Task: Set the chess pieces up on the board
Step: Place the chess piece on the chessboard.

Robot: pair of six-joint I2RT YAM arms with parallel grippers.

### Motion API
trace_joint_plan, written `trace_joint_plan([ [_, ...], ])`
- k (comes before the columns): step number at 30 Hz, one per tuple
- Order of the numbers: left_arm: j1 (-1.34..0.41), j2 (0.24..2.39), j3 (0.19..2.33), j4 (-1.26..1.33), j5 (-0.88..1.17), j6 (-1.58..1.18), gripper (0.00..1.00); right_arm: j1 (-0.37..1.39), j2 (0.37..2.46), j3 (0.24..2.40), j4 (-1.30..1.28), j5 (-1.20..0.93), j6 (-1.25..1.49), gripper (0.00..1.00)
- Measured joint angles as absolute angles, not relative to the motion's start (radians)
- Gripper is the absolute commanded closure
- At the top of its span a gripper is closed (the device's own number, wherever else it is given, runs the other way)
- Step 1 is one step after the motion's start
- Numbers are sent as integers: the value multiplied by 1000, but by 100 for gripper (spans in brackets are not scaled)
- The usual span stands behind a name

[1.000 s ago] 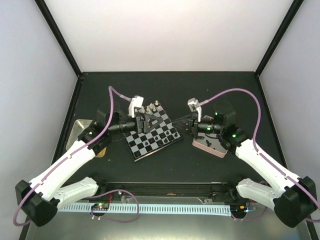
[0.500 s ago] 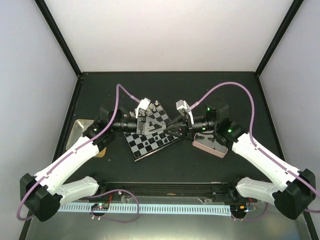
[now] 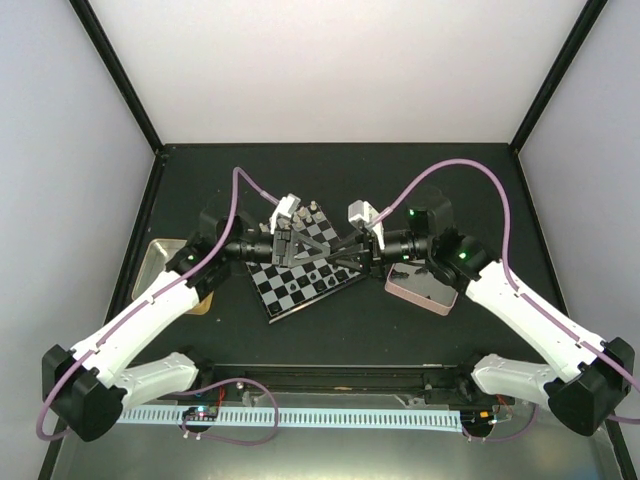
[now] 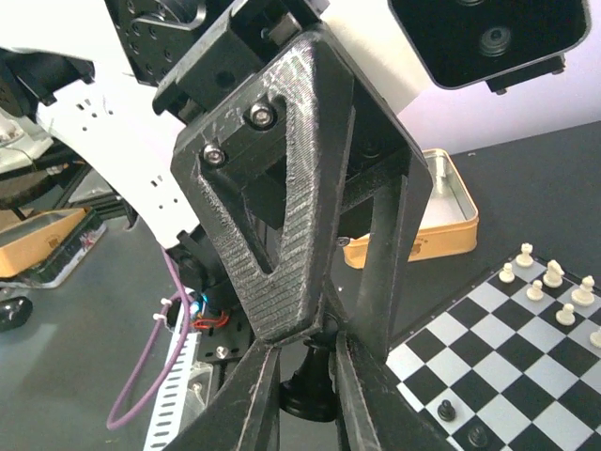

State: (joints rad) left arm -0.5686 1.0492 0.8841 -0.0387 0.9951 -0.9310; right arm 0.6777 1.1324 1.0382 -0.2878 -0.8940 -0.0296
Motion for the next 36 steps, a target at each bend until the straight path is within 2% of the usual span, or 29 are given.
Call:
trace_joint_plan([
  [2,-569,1056,884,-42,996,-936,73,681,1134,1039,-301,-878,-48,85],
  [5,-569,1062,884,-49,995,-941,84,686,1134,1040,-315,-861,-65,85],
  [9,-563,1063,884,-60,989,-946,93,692,1134,1050,-328,-839,-74,85],
  [12,-558,1064,884,-62,984,-946,98,694,1135,1053,-337,-818,-73,81],
  [15,-557,1064,884,-69,973,-943,99,696,1138,1053,-339,-801,-73,70],
  [18,-556,1064,884,-81,948,-931,98,703,1139,1053,-344,-787,-65,47],
  [22,-552,1065,892,-136,908,-871,99,719,1135,1047,-340,-730,-39,35],
  [26,-548,1056,912,-267,817,-757,98,717,1092,968,-314,-618,9,34],
  [36,-560,1082,923,-587,304,-545,98,718,981,797,-260,-183,216,34],
])
